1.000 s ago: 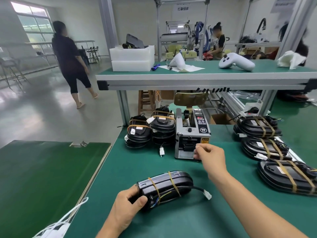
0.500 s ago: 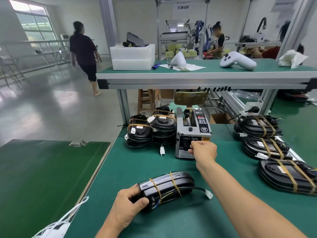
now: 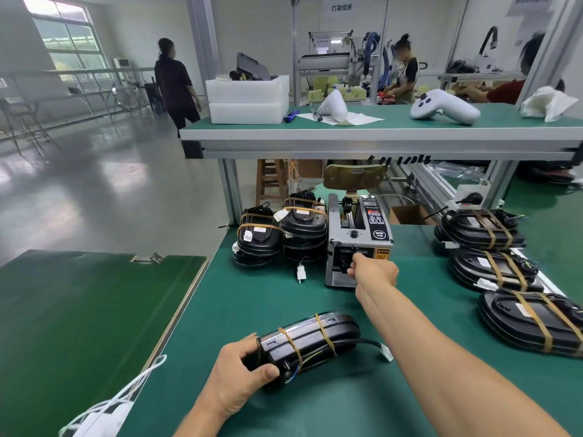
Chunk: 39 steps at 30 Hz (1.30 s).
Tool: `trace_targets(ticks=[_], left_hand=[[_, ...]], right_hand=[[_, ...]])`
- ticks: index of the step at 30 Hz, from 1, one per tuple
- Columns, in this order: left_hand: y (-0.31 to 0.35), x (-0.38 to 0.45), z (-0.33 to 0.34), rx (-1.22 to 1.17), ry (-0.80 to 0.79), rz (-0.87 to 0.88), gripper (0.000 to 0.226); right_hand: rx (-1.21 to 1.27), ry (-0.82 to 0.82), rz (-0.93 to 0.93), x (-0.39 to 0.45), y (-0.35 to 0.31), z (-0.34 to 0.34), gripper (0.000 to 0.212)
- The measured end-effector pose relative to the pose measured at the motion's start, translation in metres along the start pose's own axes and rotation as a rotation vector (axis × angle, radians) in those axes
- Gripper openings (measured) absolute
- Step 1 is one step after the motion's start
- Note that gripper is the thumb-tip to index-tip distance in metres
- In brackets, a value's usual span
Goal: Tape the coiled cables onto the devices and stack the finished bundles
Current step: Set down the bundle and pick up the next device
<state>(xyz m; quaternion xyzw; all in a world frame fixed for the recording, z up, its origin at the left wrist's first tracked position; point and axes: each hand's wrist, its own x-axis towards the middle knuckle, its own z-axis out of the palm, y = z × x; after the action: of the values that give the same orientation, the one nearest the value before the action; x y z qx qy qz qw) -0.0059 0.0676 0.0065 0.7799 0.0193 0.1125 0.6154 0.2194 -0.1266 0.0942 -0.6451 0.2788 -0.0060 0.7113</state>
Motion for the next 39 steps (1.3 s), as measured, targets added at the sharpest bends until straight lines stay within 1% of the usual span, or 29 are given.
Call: trace_targets(ticks=[2, 4, 6, 7, 9, 12, 14, 16, 23, 32, 39], left_hand=[[0.0, 0.0, 0.0, -0.014, 0.004, 0.001, 0.094], [0.0, 0.0, 0.0, -0.022, 0.001, 0.003, 0.094], [0.0, 0.0, 0.0, -0.018, 0.009, 0.008, 0.094], [-0.001, 0.0, 0.0, -0.016, 0.013, 0.007, 0.094], [-0.001, 0.001, 0.0, -0.018, 0.022, -0.002, 0.095], [0.002, 0.0, 0.001, -0.021, 0.041, -0.017, 0.098], [0.005, -0.002, 0.001, -0.01, 0.05, -0.015, 0.097], [0.007, -0.003, 0.001, 0.01, 0.057, -0.01, 0.094], [0.007, -0.003, 0.002, 0.005, 0.066, -0.035, 0.088], [0.004, -0.001, 0.002, 0.012, 0.048, -0.019, 0.1], [0.004, -0.002, 0.001, 0.006, 0.046, -0.023, 0.102]], right_hand=[[-0.009, -0.015, -0.012, -0.01, -0.001, -0.007, 0.007], [-0.036, -0.099, -0.054, -0.022, 0.002, -0.019, 0.005], [-0.098, -0.264, -0.193, -0.046, 0.006, -0.038, 0.019], [-0.127, -0.352, -0.278, -0.062, 0.009, -0.05, 0.021], [-0.18, -0.486, -0.415, -0.099, 0.018, -0.07, 0.011], [-0.326, -0.569, -0.555, -0.144, 0.039, -0.087, 0.004], [-0.413, -0.608, -0.584, -0.163, 0.051, -0.09, 0.01], [-0.459, -0.621, -0.578, -0.173, 0.059, -0.088, 0.012], [-0.535, -0.59, -0.586, -0.184, 0.065, -0.073, 0.02], [-0.628, -0.626, -0.566, -0.185, 0.059, -0.074, 0.02], [-0.68, -0.632, -0.571, -0.184, 0.059, -0.074, 0.018]])
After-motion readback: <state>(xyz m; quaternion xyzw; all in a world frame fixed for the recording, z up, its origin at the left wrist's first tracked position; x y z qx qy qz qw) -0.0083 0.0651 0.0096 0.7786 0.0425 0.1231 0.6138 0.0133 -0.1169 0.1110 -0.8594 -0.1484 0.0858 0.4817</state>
